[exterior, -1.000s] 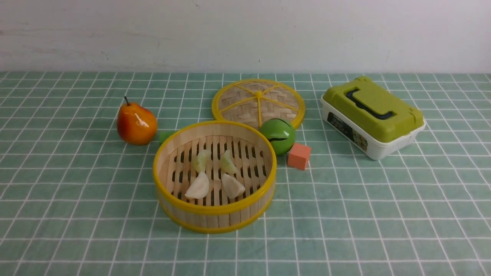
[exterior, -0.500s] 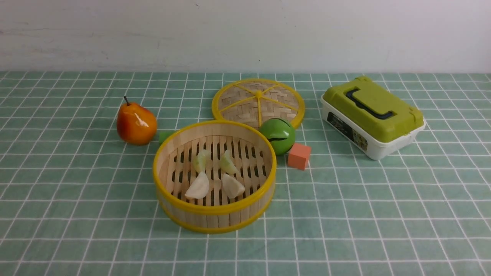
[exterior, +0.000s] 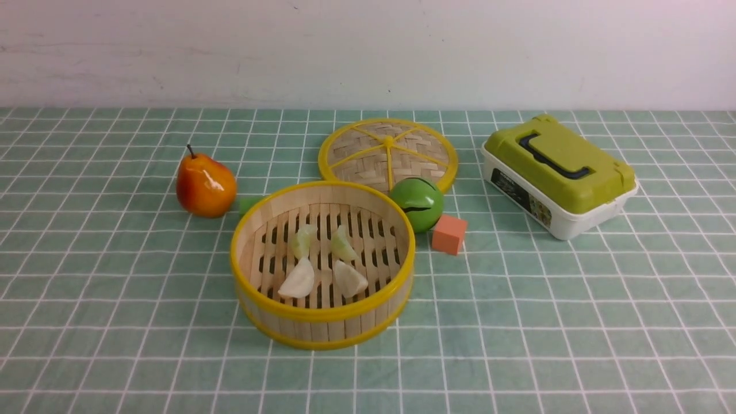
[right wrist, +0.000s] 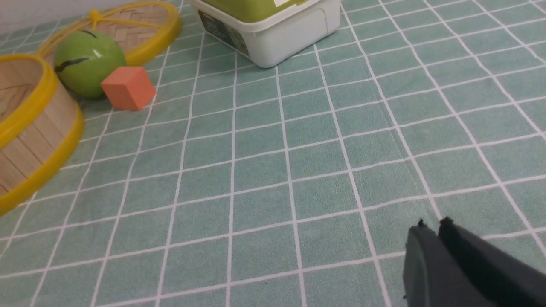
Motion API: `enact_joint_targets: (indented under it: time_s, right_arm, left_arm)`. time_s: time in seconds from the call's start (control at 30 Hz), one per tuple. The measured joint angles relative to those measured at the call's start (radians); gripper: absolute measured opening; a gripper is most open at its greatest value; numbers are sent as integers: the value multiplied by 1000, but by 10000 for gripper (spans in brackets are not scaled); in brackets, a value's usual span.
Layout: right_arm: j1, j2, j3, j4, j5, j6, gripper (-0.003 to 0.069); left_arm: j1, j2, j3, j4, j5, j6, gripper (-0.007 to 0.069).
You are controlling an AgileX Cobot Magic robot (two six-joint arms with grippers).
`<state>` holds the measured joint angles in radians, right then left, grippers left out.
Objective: Put the dumplings into the steamer on the table with the blue tablecloth.
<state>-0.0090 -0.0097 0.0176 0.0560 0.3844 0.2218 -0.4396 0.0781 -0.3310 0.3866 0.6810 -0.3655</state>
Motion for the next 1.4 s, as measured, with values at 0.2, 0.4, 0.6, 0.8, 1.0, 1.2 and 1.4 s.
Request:
enact_joint_targets:
  time_s: [0.2,0.4,0.6,0.8,1.0,1.2,1.4]
  right_arm:
    - [0,-1,0,0,0,1,44]
    - [0,-1,0,0,2,1,53]
    - [0,-1,0,1,4,1,62]
    - [0,-1,0,1,4,1,71]
    - [0,-1,0,1,4,1,79]
    - [0,-1,0,1,4,1,85]
    - [0,-1,0,1,4,1,85]
  left_arm:
    - [123,-89,118,-47,-49,40,111]
    - [303,-90,250,-294,-279,146,83]
    - [368,-90,354,-387,-305,220,-14]
    - [368,-90,357,-397,-258,255,-14]
    - [368,-90,357,-397,-258,259,-14]
    - [368,-90,357,-397,-258,260,-14]
    - [368,-90,357,-397,-257,260,-14]
